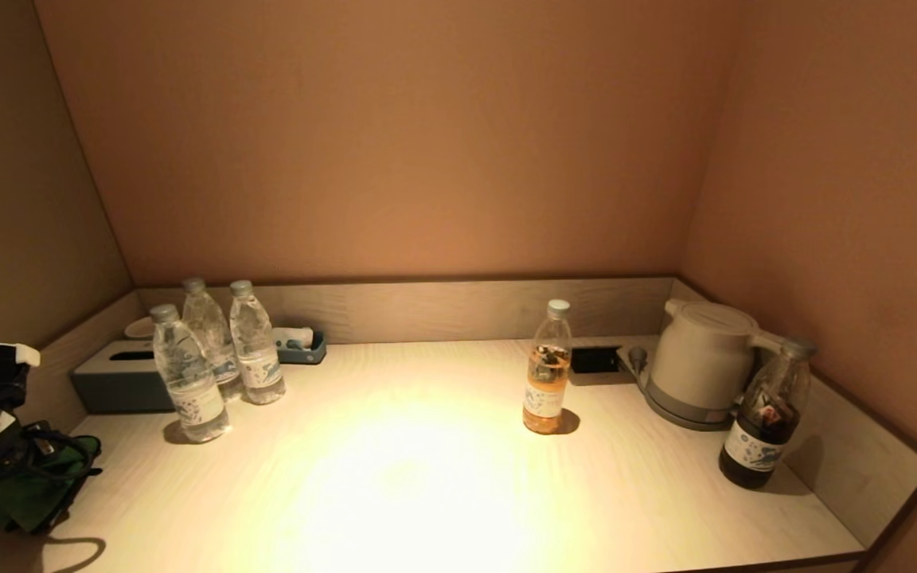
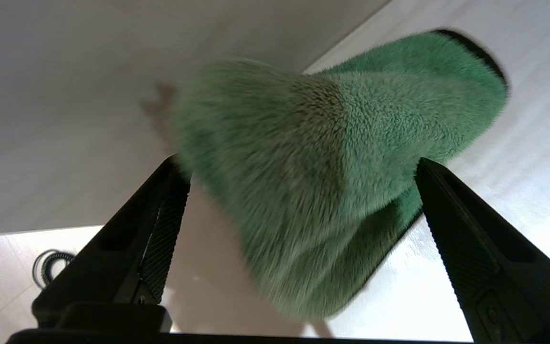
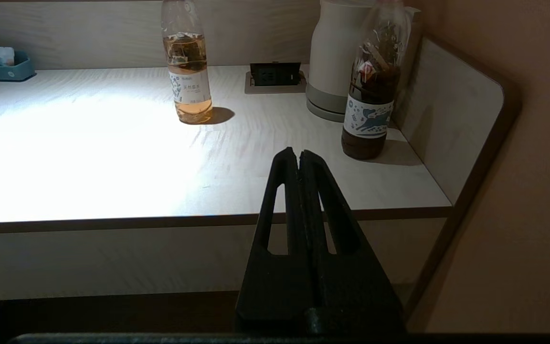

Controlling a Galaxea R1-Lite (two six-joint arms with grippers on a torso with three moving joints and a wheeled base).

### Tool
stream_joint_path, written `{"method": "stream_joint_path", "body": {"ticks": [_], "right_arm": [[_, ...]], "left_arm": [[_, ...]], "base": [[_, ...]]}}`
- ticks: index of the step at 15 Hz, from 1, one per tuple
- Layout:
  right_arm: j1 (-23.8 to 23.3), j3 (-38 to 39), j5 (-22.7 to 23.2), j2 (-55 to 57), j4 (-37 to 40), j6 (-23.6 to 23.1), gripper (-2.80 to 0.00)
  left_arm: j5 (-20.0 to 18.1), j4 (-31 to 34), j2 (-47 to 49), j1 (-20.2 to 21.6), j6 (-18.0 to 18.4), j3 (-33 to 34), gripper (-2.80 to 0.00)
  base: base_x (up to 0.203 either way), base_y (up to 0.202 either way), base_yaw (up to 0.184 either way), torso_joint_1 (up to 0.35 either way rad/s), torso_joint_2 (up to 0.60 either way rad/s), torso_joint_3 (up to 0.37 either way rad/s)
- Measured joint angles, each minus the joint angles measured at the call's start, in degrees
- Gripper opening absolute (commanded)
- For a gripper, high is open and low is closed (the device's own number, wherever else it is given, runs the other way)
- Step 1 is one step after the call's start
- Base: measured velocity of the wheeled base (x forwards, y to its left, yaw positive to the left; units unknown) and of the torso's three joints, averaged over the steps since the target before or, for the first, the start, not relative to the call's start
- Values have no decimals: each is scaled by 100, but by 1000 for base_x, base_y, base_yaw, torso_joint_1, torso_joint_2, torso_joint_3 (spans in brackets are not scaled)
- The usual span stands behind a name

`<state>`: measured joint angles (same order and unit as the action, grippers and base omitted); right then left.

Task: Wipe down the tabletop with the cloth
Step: Pick up the tablecloth

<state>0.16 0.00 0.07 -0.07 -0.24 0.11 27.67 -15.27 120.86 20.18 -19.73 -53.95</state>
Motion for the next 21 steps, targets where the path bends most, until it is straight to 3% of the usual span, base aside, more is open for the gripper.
{"method": "stream_joint_path", "body": {"ticks": [3,4,16,21], "right_arm": [[0,0,0,0,0,0,-280],[0,0,-1,0,1,2,-280],[0,0,0,0,2,-1,-280],[0,0,0,0,2,-1,-280]], "left_arm": [[-5,-35,282,2,-25,-105,0],[-4,-34,328,2,-25,-132,-280],[-11,-27,287,-39,-30,-75,-280],[-45,4,-582,-354,11,322,-280]], "base": [[0,0,0,0,0,0],[0,0,0,0,0,0],[0,0,0,0,0,0],[0,0,0,0,0,0]]}}
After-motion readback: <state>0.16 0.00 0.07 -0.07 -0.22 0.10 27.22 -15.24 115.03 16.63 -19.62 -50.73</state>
